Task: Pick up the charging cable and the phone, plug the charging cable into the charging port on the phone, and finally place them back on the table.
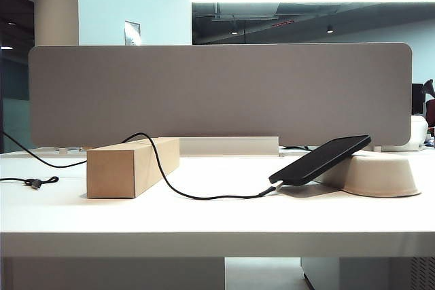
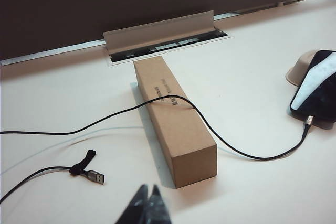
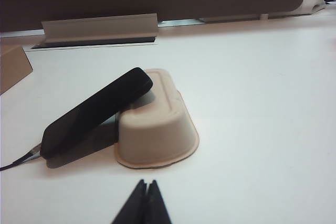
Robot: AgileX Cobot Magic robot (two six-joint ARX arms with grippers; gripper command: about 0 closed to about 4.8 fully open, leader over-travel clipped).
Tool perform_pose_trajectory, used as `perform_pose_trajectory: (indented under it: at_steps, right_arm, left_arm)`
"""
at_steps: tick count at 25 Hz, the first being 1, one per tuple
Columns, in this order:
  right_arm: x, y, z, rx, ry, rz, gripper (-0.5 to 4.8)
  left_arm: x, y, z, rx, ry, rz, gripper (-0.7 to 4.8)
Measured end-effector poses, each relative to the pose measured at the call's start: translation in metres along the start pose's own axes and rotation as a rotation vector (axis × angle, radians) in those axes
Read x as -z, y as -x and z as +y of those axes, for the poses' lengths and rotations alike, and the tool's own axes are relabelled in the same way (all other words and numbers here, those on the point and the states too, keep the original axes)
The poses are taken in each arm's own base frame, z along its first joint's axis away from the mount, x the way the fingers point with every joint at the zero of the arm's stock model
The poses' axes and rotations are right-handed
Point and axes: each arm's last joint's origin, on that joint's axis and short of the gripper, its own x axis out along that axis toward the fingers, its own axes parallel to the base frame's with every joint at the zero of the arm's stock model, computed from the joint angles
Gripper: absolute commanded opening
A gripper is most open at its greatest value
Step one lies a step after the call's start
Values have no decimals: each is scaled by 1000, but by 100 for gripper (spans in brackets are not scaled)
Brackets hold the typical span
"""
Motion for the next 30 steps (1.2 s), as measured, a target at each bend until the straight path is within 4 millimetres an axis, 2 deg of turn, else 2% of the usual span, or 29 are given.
perform_pose_trajectory:
  at_steps: [14, 22, 26, 30]
  right_arm:
    - [0, 0, 0, 0, 0, 0, -1]
    - [0, 0, 0, 0, 0, 0, -1]
    - [0, 0, 0, 0, 0, 0, -1]
    - [0, 0, 0, 0, 0, 0, -1]
  left_arm:
    - [0, 0, 0, 0, 0, 0, -5]
    - [-1, 10, 0, -23, -43, -65, -5]
    - [11, 6, 2, -56, -19, -82, -6]
    - [32, -2, 6, -154, 53, -56, -6]
